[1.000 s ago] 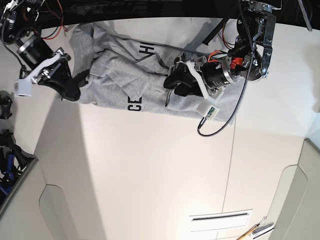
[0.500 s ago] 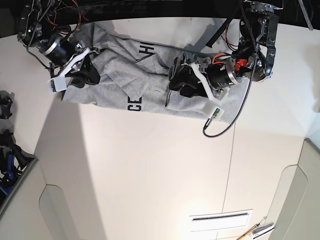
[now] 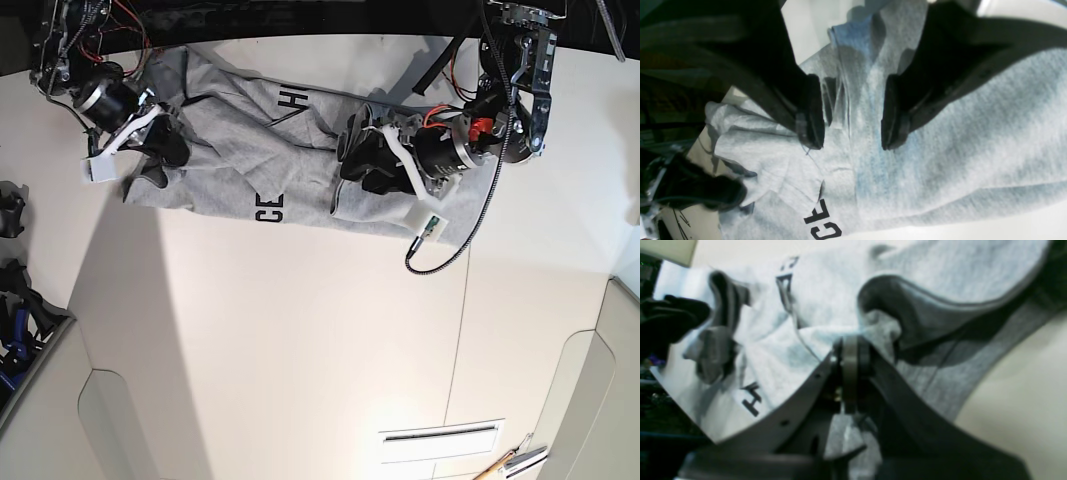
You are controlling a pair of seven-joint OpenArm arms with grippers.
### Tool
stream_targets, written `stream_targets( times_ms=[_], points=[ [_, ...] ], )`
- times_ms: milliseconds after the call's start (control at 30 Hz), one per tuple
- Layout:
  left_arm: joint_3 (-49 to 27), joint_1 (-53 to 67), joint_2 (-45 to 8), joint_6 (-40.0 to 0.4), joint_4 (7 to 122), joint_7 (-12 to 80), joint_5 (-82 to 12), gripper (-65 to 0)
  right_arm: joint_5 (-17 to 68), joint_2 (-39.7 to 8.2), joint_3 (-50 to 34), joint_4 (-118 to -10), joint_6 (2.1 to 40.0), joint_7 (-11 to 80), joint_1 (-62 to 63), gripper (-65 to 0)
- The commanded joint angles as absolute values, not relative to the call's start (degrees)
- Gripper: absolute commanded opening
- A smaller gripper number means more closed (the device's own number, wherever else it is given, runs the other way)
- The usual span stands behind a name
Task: Fold the T-shirt properly
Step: 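Move both grippers to the strip's middle and grasp the fabric, then grasp the strip end with the right gripper while the left holds the middle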
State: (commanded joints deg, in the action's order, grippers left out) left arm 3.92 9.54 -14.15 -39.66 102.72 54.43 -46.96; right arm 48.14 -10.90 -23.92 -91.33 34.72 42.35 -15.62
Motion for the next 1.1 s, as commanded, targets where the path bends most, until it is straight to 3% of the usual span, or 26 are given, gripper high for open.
stream_targets(
  times_ms=[133,267,300,400,433,733,1100],
  points=[
    [3.92,9.54,-14.15,-39.68,102.74,54.43,-48.10,-33.6,53.12,-10.90,-31.14,-96.62,34.70,47.22,-15.64,-65.0],
    [3.92,9.54,-14.15,-39.70,102.76,54.48,-49.04,-33.6,51.94,-10.94,-39.07,-97.91,34.70,47.46,-15.86,-65.0],
    [3.92,9.54,-14.17,-39.72,102.76,54.48,-49.04,-33.6,50.83,-10.94,-40.53,-97.84,34.68,47.62,-16.03,-59.7],
    [3.92,9.52,-14.13,-39.72,102.76,54.48,-49.04,-33.6,50.43,-11.66,-41.91,-96.38,34.28,48.01,-17.72,-29.5],
    [3.92,9.52,-14.13,-39.72,102.76,54.43,-49.08,-33.6,50.59,-11.75,-41.87,-95.55,34.28,48.03,-18.24,-24.6],
    [3.92,9.52,-14.15,-39.72,102.76,54.26,-49.01,-33.6,55.99,-11.68,-40.51,-84.07,34.87,48.75,-19.07,-23.5],
    [3.92,9.54,-14.15,-39.72,102.76,54.26,-48.99,-33.6,57.45,-10.85,-29.36,-83.68,34.96,49.30,-18.74,-23.5]
  ],
)
